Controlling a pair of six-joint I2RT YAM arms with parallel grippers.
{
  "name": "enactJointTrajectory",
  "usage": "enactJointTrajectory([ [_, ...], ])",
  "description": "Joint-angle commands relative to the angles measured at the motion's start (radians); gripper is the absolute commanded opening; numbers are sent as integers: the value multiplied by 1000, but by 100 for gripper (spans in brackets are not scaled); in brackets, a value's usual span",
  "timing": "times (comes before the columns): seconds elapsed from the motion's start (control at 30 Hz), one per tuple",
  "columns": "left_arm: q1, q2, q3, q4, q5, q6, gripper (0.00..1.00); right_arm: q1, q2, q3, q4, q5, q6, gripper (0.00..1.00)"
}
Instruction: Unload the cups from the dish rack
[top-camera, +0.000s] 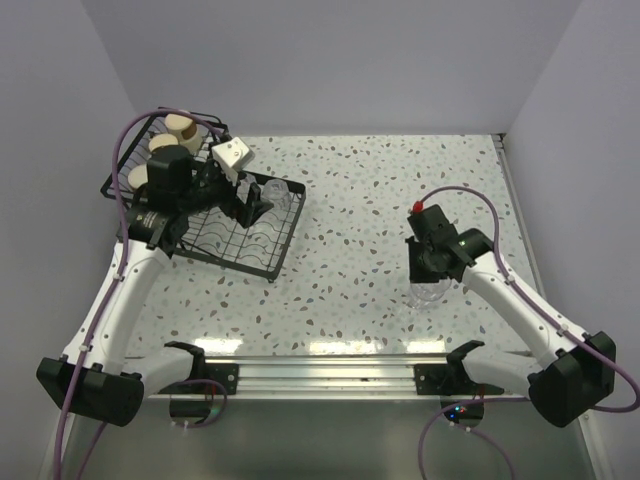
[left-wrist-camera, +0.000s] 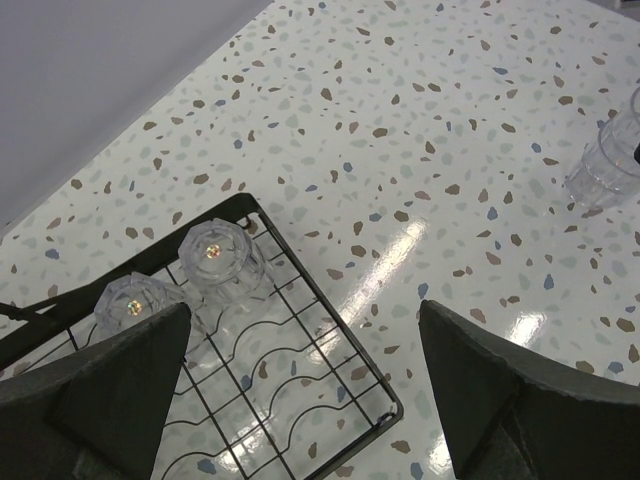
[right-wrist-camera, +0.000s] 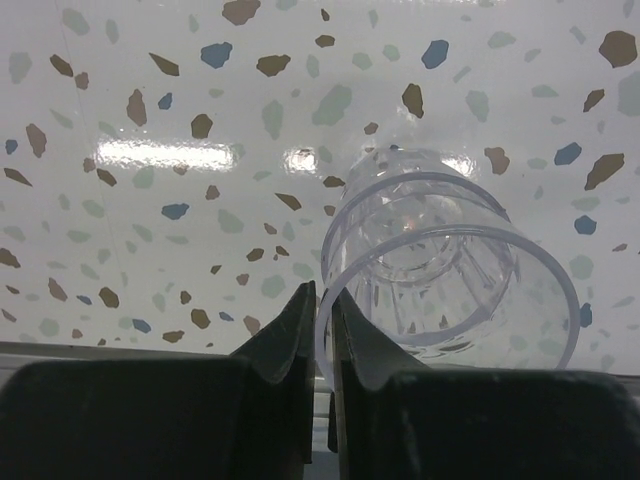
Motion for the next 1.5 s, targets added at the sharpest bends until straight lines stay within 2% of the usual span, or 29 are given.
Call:
enactJointTrajectory([
  [0.0,2,0,-6,-8,-8,29,100,-13,0,-33,3,-13,-17,13],
  [0.03,2,2,-6,-10,-6,30,100,-11,-3,-27,-8,-14,-15,22],
  [0.13,2,15,-6,-11,-12,38,100,-13,-12,17,-35,-16,-23,39],
  [0.17,2,21,-5,-13,-15,41,100,-13,-12,43,-43,-23,-30,49],
  [0.3,-10,71,11,-37,-55,58,99,-13,-23,125,-103,-33,-44,62],
  [0.4,-70,126,41,-51,-194,110,97,-11,-35,191,-144,-33,-56,72],
  [0.43,-103,144,63,-48,-293,121,97,-13,-37,206,-155,-34,-60,74],
  [0.5,-137,212,87,-33,-392,145,98,-11,-34,248,-177,-42,-67,79],
  [0.53,-162,239,115,-25,-472,154,100,-13,-32,260,-183,-53,-70,80],
  [0.73,-187,478,247,-7,-632,187,100,-13,-34,300,-197,-77,-81,84],
  [0.9,-187,612,366,-43,-629,185,100,-11,-35,294,-183,-77,-90,84],
  [1.23,-174,830,494,-108,-569,191,100,-13,-32,281,-177,-65,-106,84],
  [1.47,-145,873,485,-131,-525,184,100,-13,-46,275,-175,-48,-112,84],
])
